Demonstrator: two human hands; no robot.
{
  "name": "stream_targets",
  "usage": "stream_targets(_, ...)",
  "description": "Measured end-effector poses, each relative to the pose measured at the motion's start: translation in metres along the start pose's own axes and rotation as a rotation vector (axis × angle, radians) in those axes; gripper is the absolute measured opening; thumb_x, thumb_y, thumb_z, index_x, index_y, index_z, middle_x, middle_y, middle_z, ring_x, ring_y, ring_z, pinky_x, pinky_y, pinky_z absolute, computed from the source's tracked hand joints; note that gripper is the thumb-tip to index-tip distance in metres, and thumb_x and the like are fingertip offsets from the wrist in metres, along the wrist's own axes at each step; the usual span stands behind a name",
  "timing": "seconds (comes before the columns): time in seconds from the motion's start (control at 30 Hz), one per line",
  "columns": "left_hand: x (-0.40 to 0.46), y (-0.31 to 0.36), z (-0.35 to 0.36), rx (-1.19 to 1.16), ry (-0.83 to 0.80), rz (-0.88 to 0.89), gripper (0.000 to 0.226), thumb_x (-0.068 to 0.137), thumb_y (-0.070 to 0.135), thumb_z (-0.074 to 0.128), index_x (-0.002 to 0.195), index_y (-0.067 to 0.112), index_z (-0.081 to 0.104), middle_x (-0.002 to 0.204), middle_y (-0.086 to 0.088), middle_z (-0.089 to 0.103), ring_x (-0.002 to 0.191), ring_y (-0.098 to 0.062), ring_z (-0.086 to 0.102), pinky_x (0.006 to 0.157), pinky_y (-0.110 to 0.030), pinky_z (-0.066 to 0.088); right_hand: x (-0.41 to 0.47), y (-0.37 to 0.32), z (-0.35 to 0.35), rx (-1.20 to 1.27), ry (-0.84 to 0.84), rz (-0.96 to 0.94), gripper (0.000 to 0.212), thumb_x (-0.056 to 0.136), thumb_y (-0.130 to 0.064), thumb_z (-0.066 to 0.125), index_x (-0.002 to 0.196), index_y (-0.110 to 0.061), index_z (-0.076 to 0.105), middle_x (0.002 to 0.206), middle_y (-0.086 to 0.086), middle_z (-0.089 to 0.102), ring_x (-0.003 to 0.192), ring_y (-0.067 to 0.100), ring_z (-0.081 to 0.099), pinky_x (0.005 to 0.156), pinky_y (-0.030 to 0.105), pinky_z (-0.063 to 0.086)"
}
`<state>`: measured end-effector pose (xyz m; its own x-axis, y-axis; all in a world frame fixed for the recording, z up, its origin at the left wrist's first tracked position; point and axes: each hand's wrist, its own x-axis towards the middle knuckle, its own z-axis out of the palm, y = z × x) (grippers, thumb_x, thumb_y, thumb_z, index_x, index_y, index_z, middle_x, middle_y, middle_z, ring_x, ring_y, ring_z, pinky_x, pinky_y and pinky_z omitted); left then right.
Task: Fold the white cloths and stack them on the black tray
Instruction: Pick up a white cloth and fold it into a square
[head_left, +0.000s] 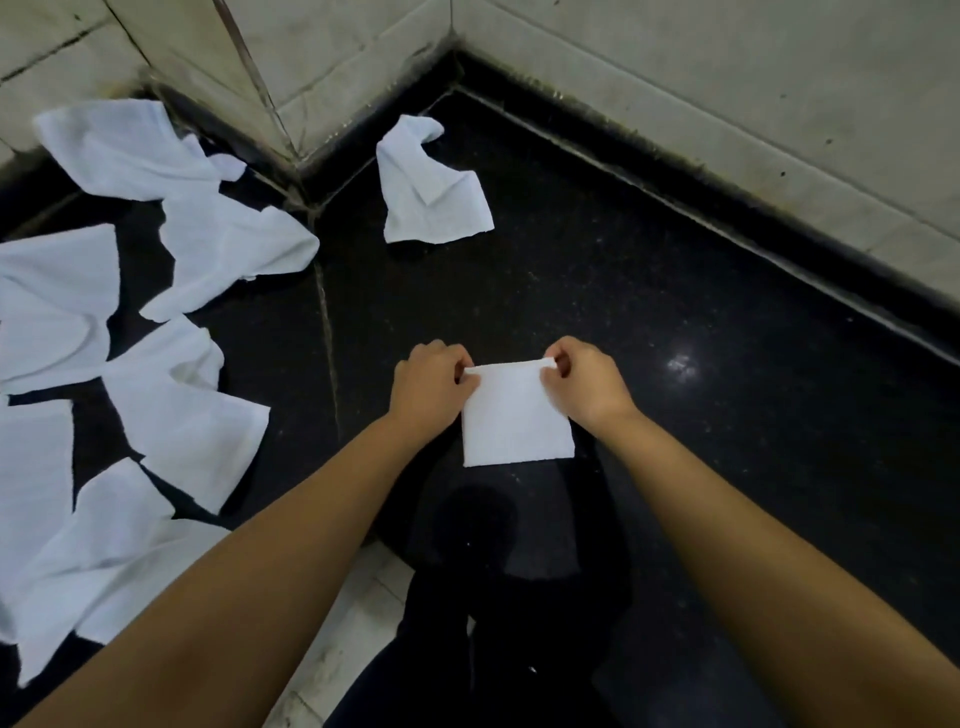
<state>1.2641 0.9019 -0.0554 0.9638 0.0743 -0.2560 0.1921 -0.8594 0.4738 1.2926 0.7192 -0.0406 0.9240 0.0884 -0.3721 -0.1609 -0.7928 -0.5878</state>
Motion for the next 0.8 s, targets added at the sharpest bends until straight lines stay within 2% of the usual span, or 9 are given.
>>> stream_targets(0.1, -0.003, -0.001, 0.003, 0.001, 0.06, -0.001, 0.015, 0.091, 0.029, 0.056, 0.103, 0.02, 0.055, 0.101, 0.001, 0.057, 0.099, -0.016, 0.051, 0.091, -0.033, 0.039, 0.0, 0.0, 0.004, -0.131, 0.03, -0.055, 0.018, 0.092, -0.018, 0.05, 0.109, -0.016, 0.056, 0.109, 0.006, 0.054, 0.091, 0.023, 0.057, 0.075, 0.034, 0.046)
stream_targets(0.17, -0.006, -0.001, 0.003, -0.01, 0.086, -0.032, 0.021, 0.091, 0.03, 0.057, 0.108, 0.02, 0.053, 0.104, 0.001, 0.057, 0.102, -0.017, 0.051, 0.093, -0.034, 0.038, 0.002, -0.001, 0.002, -0.232, 0.019, -0.098, 0.028, 0.093, -0.019, 0.049, 0.12, -0.016, 0.053, 0.119, 0.008, 0.051, 0.105, 0.025, 0.053, 0.085, 0.037, 0.046)
stream_targets(0.23, -0.009, -0.001, 0.003, -0.014, 0.102, -0.068, 0.028, 0.09, 0.033, 0.057, 0.114, 0.019, 0.051, 0.11, 0.0, 0.057, 0.106, -0.018, 0.051, 0.096, -0.036, 0.037, 0.004, -0.005, -0.001, -0.355, -0.025, -0.154, 0.035, 0.094, -0.019, 0.047, 0.129, -0.017, 0.05, 0.127, 0.009, 0.047, 0.117, 0.026, 0.046, 0.095, 0.038, 0.041)
stream_targets(0.33, -0.013, 0.003, 0.004, 0.026, 0.104, -0.151, 0.039, 0.09, 0.04, 0.056, 0.12, 0.017, 0.05, 0.118, -0.003, 0.056, 0.113, -0.02, 0.049, 0.098, -0.038, 0.036, 0.007, -0.014, -0.006, -0.472, -0.111, -0.2, 0.04, 0.095, -0.021, 0.047, 0.135, -0.018, 0.046, 0.132, 0.008, 0.044, 0.124, 0.026, 0.04, 0.101, 0.04, 0.035)
stream_targets(0.43, -0.018, 0.009, 0.008, 0.109, 0.068, -0.23, 0.05, 0.09, 0.048, 0.05, 0.125, 0.012, 0.049, 0.126, -0.008, 0.052, 0.119, -0.024, 0.046, 0.1, -0.042, 0.035, 0.006, -0.018, -0.007, -0.473, -0.126, -0.15, 0.045, 0.094, -0.027, 0.05, 0.136, -0.013, 0.042, 0.133, 0.01, 0.042, 0.125, 0.028, 0.039, 0.101, 0.043, 0.038)
stream_targets(0.5, -0.025, 0.013, 0.013, 0.159, 0.028, -0.249, 0.054, 0.091, 0.05, 0.047, 0.126, 0.01, 0.048, 0.129, -0.01, 0.049, 0.121, -0.026, 0.045, 0.1, -0.043, 0.035, 0.0, -0.014, -0.005, -0.388, -0.082, -0.033, 0.046, 0.093, -0.032, 0.051, 0.131, -0.007, 0.043, 0.132, 0.013, 0.042, 0.123, 0.03, 0.041, 0.098, 0.043, 0.042)
stream_targets(0.63, -0.035, 0.024, 0.022, 0.177, 0.035, -0.262, 0.041, 0.093, 0.038, 0.05, 0.123, 0.009, 0.048, 0.128, -0.01, 0.047, 0.12, -0.026, 0.043, 0.099, -0.041, 0.035, -0.022, -0.007, 0.009, -0.403, -0.022, 0.124, 0.041, 0.093, -0.029, 0.05, 0.125, -0.004, 0.047, 0.129, 0.014, 0.048, 0.119, 0.031, 0.047, 0.091, 0.04, 0.043)
stream_targets(0.73, -0.036, 0.032, 0.022, 0.078, 0.046, -0.289, 0.03, 0.094, 0.028, 0.05, 0.117, 0.009, 0.053, 0.125, -0.011, 0.047, 0.118, -0.026, 0.043, 0.098, -0.041, 0.036, -0.029, -0.011, 0.018, -0.446, -0.003, 0.114, 0.033, 0.094, -0.021, 0.046, 0.122, -0.005, 0.051, 0.126, 0.013, 0.052, 0.116, 0.03, 0.05, 0.092, 0.038, 0.041)
stream_targets(0.8, -0.04, 0.035, 0.019, -0.069, 0.076, -0.273, 0.023, 0.092, 0.024, 0.051, 0.109, 0.009, 0.055, 0.117, -0.01, 0.051, 0.11, -0.025, 0.048, 0.094, -0.039, 0.041, -0.032, -0.012, 0.014, -0.342, -0.013, 0.129, 0.03, 0.091, -0.019, 0.046, 0.119, -0.007, 0.053, 0.12, 0.012, 0.056, 0.11, 0.03, 0.053, 0.089, 0.039, 0.042)
